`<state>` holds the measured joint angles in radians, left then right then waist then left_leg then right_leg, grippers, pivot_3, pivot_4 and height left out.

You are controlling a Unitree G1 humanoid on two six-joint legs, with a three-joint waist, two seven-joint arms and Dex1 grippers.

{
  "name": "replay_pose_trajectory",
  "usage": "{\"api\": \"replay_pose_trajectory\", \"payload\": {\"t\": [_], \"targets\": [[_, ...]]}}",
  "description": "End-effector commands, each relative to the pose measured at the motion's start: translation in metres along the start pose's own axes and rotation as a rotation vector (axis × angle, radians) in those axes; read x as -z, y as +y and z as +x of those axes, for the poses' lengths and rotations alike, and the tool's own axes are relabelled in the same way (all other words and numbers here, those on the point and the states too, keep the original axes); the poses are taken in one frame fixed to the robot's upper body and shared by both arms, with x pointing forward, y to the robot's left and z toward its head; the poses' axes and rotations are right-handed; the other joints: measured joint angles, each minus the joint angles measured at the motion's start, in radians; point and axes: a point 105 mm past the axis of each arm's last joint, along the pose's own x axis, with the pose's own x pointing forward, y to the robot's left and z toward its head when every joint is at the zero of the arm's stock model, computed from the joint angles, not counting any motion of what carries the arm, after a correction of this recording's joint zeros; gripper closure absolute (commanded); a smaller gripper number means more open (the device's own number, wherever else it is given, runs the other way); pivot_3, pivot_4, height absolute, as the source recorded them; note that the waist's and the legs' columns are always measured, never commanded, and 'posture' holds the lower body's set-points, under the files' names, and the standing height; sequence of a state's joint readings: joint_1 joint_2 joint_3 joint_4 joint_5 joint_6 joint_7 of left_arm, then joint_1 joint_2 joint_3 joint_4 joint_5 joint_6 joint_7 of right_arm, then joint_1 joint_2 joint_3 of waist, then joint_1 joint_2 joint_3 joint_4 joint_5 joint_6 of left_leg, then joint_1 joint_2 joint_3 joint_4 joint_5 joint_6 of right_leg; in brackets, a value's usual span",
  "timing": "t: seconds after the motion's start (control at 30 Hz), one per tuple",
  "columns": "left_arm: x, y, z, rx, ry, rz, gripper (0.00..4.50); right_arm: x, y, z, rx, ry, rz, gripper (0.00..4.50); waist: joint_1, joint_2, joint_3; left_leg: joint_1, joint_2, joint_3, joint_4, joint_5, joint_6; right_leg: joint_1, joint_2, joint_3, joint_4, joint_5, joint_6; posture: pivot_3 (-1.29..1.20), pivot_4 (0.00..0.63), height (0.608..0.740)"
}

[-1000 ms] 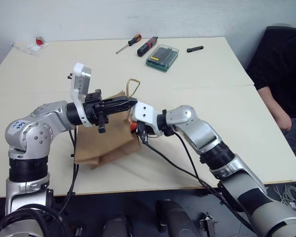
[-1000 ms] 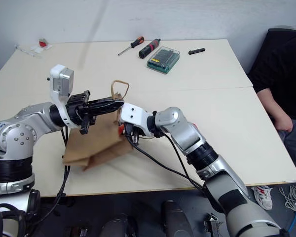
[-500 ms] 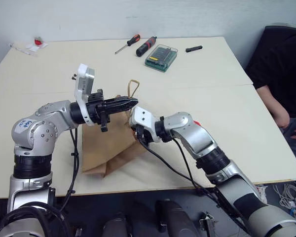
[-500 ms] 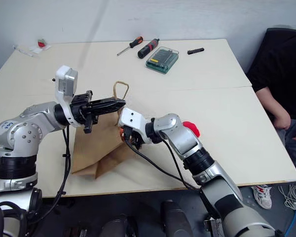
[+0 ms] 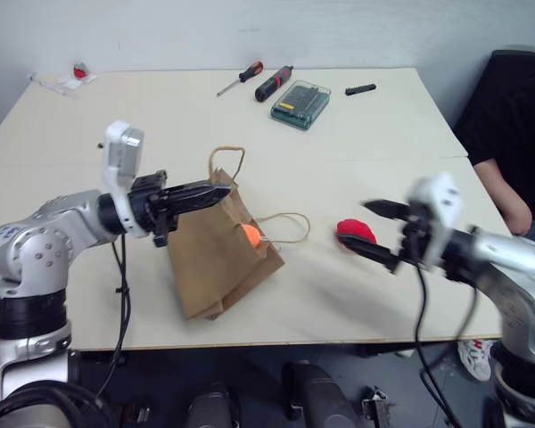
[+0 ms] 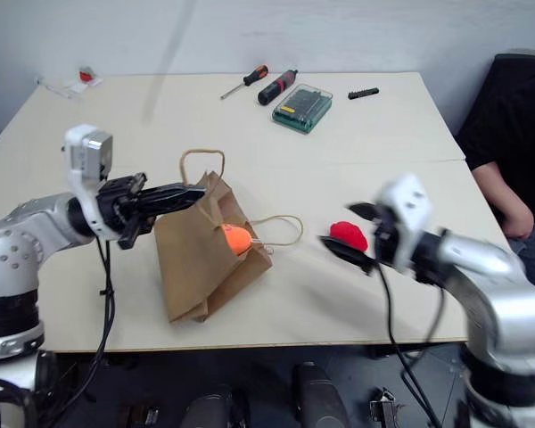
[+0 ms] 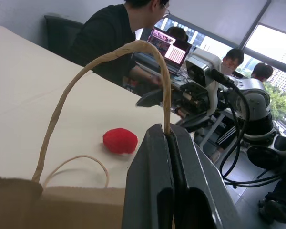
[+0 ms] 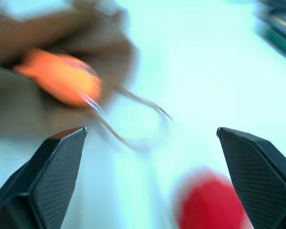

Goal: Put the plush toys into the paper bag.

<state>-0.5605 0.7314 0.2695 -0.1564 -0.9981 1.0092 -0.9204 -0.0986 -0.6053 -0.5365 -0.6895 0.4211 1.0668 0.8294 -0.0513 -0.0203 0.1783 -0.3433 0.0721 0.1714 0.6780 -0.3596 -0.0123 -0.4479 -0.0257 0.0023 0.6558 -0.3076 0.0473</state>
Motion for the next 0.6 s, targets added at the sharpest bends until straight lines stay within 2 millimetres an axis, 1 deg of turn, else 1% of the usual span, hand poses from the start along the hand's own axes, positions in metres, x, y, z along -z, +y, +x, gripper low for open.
{"api": "replay_pose_trajectory", "payload": {"t": [0.03,0.13,0.17,0.3,0.37,0.5,0.53,0.6], "targets": [[-0.009,-0.012,-0.004,0.040,-0.008,0.028,4.50,0.003,-0.011,-0.032,0.156,0.000,-0.021,0.03,0.000,-0.001,0.000,0.000,0.000,0.000,0.000,0.000,0.000,0.001,0.000,0.000,0.000,0.000,0.000,0.00,0.150,0.740],[-0.009,-0.013,-0.004,0.055,0.003,0.022,4.50,0.012,-0.008,-0.032,0.163,0.008,0.006,0.03,-0.011,-0.003,0.001,0.006,-0.002,0.003,0.001,0.000,0.001,0.005,0.000,0.003,0.001,0.001,0.002,0.00,0.150,0.740],[-0.009,-0.013,-0.003,0.061,0.007,0.021,4.50,0.014,-0.008,-0.026,0.161,0.004,0.010,0.03,-0.014,-0.003,0.002,0.007,-0.002,0.003,0.001,0.000,0.001,0.005,0.000,0.003,0.001,0.001,0.001,0.00,0.150,0.740],[-0.010,-0.011,0.001,0.078,0.015,0.025,4.50,0.015,-0.006,0.009,0.110,-0.014,-0.009,0.03,-0.021,-0.004,0.002,0.008,-0.002,0.003,0.000,0.001,0.000,0.005,0.000,0.003,0.001,0.002,0.001,0.00,0.150,0.740],[-0.012,-0.012,0.002,0.085,0.016,0.027,4.50,0.015,-0.005,0.030,0.075,-0.020,-0.021,0.03,-0.022,-0.004,0.002,0.008,-0.004,0.003,-0.003,0.001,0.000,0.005,0.000,0.004,0.001,0.002,0.001,0.00,0.150,0.740],[-0.010,-0.015,0.002,0.101,0.032,0.026,4.50,0.021,-0.013,0.069,0.069,0.001,-0.021,0.03,-0.028,-0.004,0.002,0.007,-0.004,0.003,-0.008,0.002,0.000,0.002,-0.001,0.004,-0.001,0.001,0.001,0.00,0.150,0.740],[-0.009,-0.015,0.001,0.101,0.035,0.028,4.50,0.025,-0.015,0.079,0.074,0.013,-0.018,0.31,-0.028,-0.004,0.003,0.007,-0.004,0.003,-0.009,0.002,0.000,0.002,-0.001,0.003,-0.002,0.000,0.001,0.00,0.150,0.740],[-0.008,-0.016,0.001,0.100,0.037,0.031,4.50,0.029,-0.016,0.091,0.063,0.025,-0.021,0.60,-0.029,-0.004,0.003,0.007,-0.004,0.003,-0.010,0.002,0.000,0.001,-0.001,0.003,-0.002,-0.001,0.001,0.00,0.150,0.740]]}}
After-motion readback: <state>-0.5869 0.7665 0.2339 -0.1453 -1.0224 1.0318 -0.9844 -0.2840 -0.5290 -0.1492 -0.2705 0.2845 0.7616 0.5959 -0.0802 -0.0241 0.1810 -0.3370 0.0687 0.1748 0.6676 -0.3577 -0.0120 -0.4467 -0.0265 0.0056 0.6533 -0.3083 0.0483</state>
